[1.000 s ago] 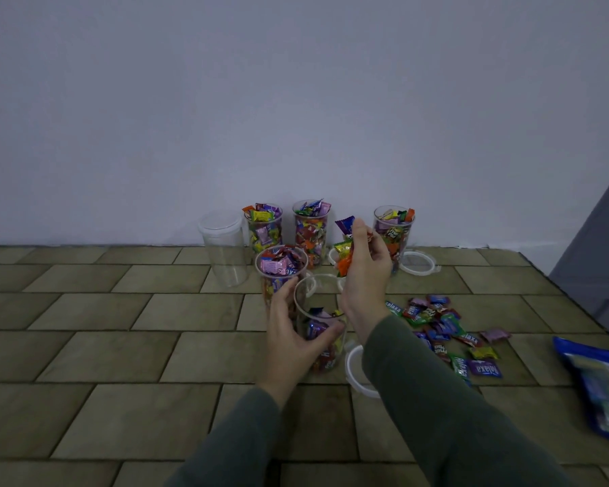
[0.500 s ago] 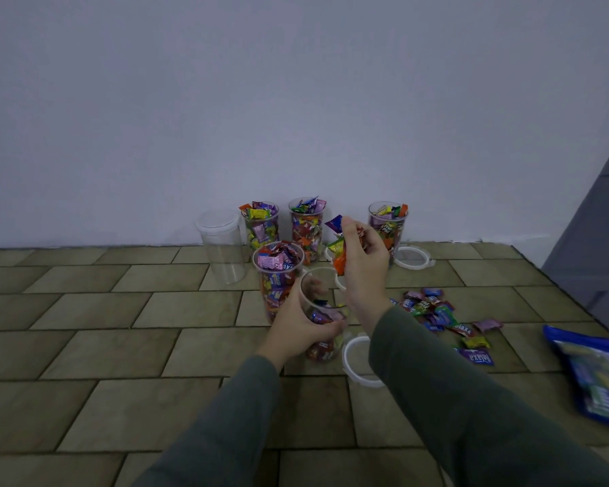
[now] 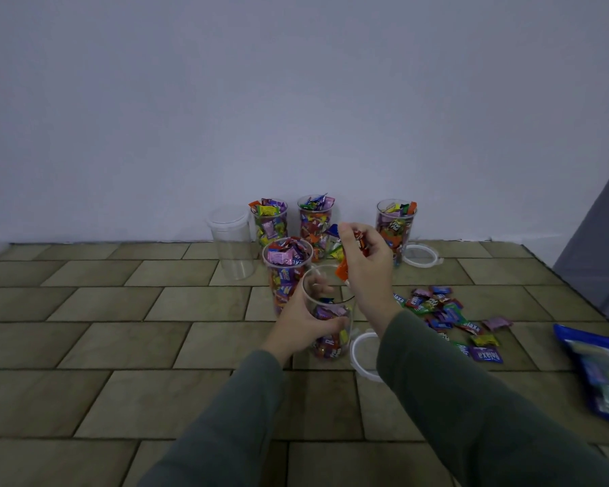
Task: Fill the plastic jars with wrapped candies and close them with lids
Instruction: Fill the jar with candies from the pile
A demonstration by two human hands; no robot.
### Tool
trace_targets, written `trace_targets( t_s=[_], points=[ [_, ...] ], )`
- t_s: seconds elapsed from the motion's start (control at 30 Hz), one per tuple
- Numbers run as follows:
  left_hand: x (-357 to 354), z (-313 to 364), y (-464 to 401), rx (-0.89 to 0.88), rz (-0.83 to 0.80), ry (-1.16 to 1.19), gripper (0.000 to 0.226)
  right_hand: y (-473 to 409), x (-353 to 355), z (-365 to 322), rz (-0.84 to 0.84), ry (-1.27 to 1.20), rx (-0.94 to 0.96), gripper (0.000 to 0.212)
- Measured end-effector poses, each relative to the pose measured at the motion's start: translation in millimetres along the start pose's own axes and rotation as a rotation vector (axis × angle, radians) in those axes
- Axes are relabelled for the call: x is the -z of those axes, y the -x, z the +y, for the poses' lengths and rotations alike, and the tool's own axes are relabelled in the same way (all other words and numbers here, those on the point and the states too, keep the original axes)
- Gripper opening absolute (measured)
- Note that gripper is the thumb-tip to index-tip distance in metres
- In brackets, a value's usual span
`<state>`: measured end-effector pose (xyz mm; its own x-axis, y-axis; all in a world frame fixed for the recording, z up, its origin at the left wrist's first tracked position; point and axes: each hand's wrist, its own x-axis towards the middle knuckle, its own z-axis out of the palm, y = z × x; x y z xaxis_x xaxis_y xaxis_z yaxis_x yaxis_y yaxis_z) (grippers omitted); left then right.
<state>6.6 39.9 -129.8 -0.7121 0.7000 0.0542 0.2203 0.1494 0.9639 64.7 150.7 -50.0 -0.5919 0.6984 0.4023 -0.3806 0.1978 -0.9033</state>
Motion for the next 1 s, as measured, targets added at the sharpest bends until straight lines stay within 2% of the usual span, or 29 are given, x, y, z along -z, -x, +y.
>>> trace_targets(
  t_s=[0.2, 0.4, 0.53, 0.73, 0.87, 1.0],
  points=[
    [-1.8, 1.9, 0.9, -0.015, 0.004, 0.027, 0.076, -2.1, 6.4, 6.9, -0.116, 0.152, 0.05, 0.008],
    [-3.8, 2.6, 1.7, -0.016, 0.028, 0.024, 0.075, 3.2, 5.9, 10.7, -0.247, 0.05, -0.025, 0.019],
    [-3.8, 4.2, 2.7, -0.018, 0.036, 0.011, 0.074, 1.3, 8.2, 9.0, -0.327, 0.01, -0.054, 0.011],
    [-2.9, 6.7, 4.6, -0.039, 0.005, 0.008, 0.076, -1.9, 12.4, 12.2, -0.491, 0.206, 0.044, 0.009],
    [-3.0, 7.4, 6.4, -0.051, 0.015, 0.04, 0.081, -6.3, 18.1, 20.0, -0.509, 0.312, 0.123, 0.006],
    [-1.5, 6.9, 6.3, -0.018, 0.006, 0.03, 0.088, -4.7, 26.1, 24.3, -0.452, 0.23, 0.111, 0.01]
  ],
)
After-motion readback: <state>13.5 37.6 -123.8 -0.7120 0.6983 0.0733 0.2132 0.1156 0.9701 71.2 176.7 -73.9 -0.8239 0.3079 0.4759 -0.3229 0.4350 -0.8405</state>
